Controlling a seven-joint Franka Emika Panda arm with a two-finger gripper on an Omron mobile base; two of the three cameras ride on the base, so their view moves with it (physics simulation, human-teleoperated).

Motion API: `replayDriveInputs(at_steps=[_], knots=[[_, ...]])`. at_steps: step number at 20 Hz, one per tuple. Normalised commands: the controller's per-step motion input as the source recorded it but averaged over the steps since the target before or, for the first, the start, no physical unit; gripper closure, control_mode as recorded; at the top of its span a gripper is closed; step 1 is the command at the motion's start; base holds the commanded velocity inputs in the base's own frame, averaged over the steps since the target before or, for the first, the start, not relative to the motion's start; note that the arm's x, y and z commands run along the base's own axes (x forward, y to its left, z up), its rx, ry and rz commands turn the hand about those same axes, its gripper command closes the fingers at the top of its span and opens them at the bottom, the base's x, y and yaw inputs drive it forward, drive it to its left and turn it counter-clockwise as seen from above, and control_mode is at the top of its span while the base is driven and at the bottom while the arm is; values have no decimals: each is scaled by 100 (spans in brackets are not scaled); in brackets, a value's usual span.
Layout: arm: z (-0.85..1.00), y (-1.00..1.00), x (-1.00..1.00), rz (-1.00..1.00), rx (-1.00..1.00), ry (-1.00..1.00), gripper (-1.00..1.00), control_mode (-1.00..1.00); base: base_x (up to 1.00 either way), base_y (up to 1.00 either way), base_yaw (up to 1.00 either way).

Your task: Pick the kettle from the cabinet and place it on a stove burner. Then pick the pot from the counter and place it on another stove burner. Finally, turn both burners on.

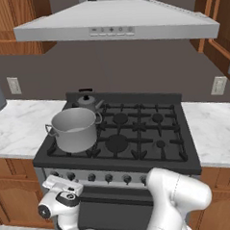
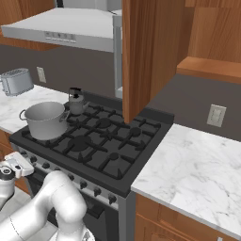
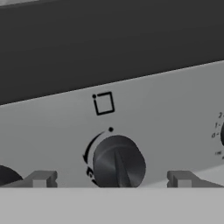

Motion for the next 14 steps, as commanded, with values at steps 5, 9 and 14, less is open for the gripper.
replayDriveInputs(at_steps=[5,9,14], knots=[[-2,0,2,0,0,-1,-100,-100,0,0,0],[-8,0,7,0,0,0,-100,-100,0,0,0],[-8,2,17,0,0,0,100,-100,0,0,0]])
